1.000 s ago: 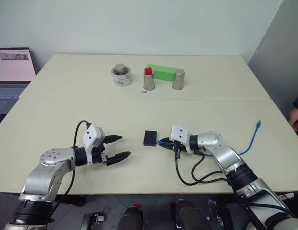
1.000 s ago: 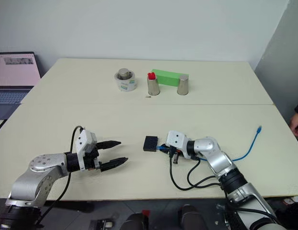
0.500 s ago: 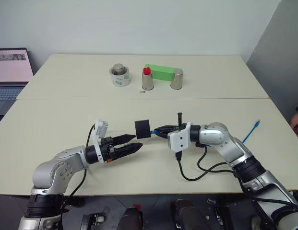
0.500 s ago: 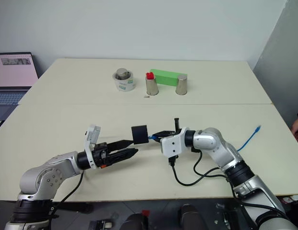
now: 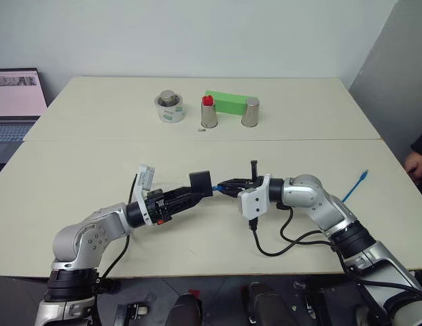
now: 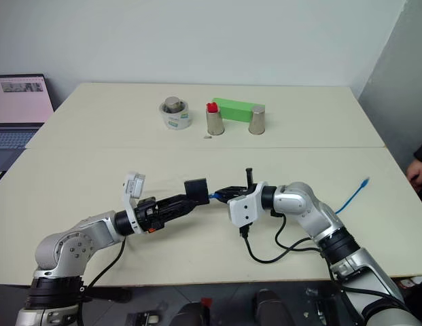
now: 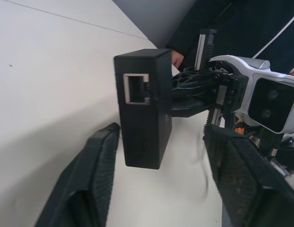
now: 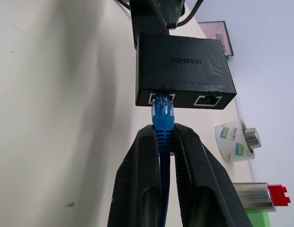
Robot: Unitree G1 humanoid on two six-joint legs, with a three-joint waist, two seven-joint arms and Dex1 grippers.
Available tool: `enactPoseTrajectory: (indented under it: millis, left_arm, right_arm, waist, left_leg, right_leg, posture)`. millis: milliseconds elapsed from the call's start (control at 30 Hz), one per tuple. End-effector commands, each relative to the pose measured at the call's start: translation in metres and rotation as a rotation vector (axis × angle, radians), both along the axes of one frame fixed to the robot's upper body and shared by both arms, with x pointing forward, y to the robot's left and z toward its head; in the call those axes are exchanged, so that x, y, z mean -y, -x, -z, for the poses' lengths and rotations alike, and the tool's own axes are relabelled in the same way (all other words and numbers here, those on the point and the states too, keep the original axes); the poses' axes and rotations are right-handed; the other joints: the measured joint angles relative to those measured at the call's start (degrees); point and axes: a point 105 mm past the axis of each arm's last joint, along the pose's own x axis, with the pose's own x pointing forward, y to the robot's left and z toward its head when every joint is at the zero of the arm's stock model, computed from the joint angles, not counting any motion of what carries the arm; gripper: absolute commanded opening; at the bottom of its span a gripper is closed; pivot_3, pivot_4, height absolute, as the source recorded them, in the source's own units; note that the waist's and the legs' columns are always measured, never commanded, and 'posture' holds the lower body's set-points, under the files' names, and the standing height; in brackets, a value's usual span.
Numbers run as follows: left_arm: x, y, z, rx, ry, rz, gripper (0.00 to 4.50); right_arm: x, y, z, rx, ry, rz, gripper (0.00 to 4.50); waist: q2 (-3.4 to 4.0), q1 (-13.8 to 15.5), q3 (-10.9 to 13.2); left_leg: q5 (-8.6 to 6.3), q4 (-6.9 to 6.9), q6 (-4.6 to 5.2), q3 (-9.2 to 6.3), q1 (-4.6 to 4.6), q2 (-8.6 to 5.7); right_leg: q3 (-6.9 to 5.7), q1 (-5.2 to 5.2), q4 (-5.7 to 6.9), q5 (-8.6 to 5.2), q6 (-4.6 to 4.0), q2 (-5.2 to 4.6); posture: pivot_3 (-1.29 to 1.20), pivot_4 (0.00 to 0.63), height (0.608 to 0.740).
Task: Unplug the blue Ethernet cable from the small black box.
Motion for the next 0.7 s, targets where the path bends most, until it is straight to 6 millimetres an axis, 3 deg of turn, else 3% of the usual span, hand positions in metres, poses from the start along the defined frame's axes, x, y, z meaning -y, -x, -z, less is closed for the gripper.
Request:
enactPoseTrajectory:
  millis: [33,233,433,500,700]
  left_arm:
    - [0.001,-0.001,-0.011,0.039,0.016,0.011,2.00]
    - [0.002,-0.003,-0.009,0.041,0.008,0.009,0.78]
    - [0.002,-0.001,-0.006,0.040,-0.008,0.019,0.77]
    - [0.001,-0.001,-0.005,0.042,-0.020,0.025,0.77]
    - [0.004,-0.003,-0.007,0.133,-0.091,0.074,0.77]
  right_arm:
    - [-0.003,0.002,-0.017,0.089,-0.023,-0.034,0.13]
    - [-0.008,0.006,-0.018,0.123,-0.020,-0.067,0.13]
    - [-0.009,0.010,-0.014,0.168,0.020,-0.093,0.13]
    - [-0.005,0.010,-0.015,0.158,0.030,-0.089,0.83]
    - [0.017,0.024,-0.016,-0.065,0.064,-0.085,1.96]
  waist:
    - [0.00,0.00,0.00]
    - [0.00,0.03,0.00]
    - [0.00,0.03,0.00]
    - [0.00,0.03,0.00]
    - [0.00,0.14,0.00]
  left_leg:
    - [0.00,0.00,0.00,0.00,0.00,0.00]
    - [0.00,0.00,0.00,0.02,0.00,-0.01]
    - [0.00,0.00,0.00,0.01,0.00,-0.01]
    - [0.00,0.00,0.00,0.01,0.00,-0.01]
    - [0.00,0.00,0.00,0.00,-0.01,-0.02]
  right_leg:
    - [0.00,0.00,0.00,0.00,0.00,0.00]
    - [0.02,0.00,-0.01,0.00,0.00,-0.01]
    - [0.01,0.00,-0.01,0.00,0.00,-0.01]
    - [0.01,0.00,-0.01,0.00,0.00,-0.01]
    - [0.00,0.02,-0.03,0.01,-0.02,-0.02]
  posture:
    - [0.00,0.150,0.740]
    - [0.00,0.150,0.740]
    - [0.00,0.150,0.740]
    - [0.00,0.150,0.740]
    - [0.00,0.150,0.740]
